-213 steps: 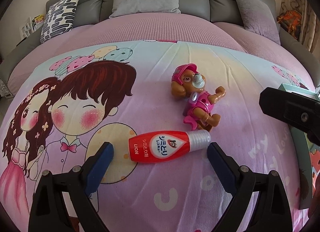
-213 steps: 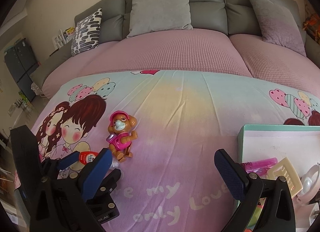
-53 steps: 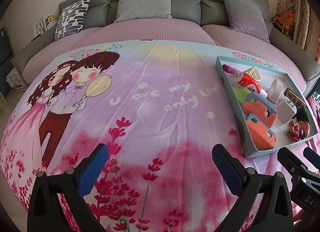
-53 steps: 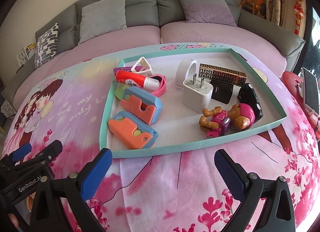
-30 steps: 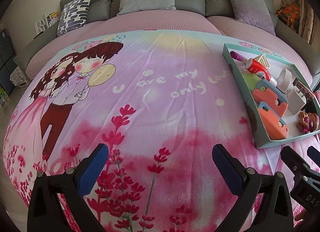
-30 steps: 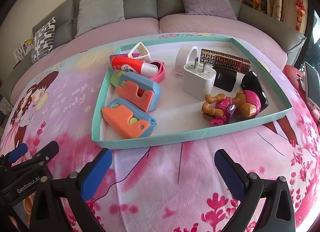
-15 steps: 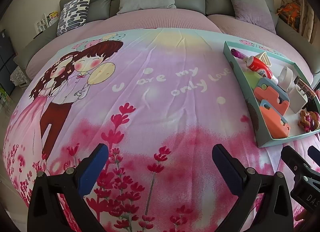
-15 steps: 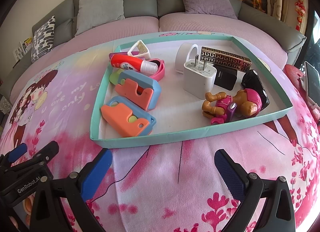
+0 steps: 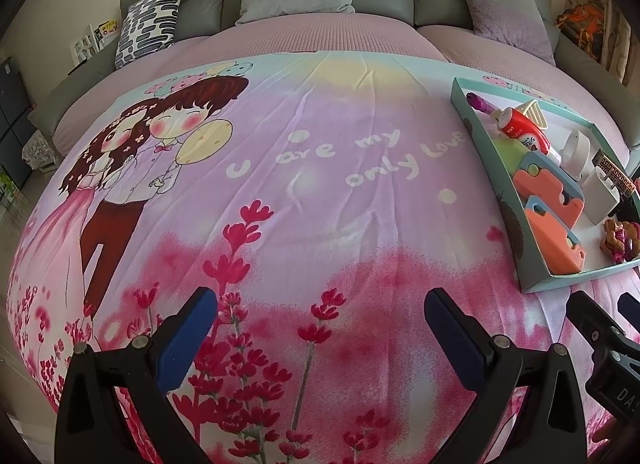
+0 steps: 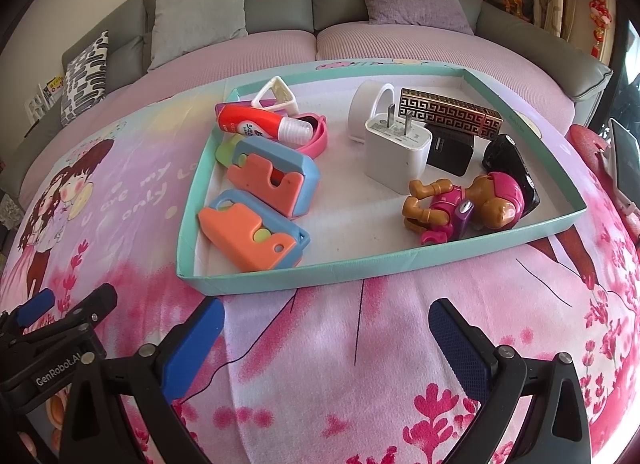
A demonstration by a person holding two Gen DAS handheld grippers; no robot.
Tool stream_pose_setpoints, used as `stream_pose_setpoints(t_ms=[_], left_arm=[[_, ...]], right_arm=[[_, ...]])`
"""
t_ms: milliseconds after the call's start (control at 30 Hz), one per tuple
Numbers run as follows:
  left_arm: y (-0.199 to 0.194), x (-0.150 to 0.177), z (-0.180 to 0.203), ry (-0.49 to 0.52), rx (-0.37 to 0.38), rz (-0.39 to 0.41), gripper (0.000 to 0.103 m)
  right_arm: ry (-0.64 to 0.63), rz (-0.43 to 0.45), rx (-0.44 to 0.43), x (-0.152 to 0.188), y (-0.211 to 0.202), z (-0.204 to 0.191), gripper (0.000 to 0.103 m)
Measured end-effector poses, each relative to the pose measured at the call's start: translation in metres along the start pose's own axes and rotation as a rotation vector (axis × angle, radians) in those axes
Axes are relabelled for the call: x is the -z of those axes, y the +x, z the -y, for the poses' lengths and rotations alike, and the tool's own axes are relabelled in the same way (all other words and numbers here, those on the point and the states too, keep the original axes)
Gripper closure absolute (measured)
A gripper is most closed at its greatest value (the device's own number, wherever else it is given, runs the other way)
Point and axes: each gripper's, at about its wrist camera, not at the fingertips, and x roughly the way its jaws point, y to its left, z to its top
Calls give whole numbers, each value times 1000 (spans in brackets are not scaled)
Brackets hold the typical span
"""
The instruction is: Organize rigid objects
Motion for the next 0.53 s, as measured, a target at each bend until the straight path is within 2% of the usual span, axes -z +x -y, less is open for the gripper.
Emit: stream_pose_setpoints(t_ms=[533], left_arm=[[1, 1, -4, -5, -3, -11, 0]], right_arm=[[-1, -2, 0, 1, 1, 0, 0]])
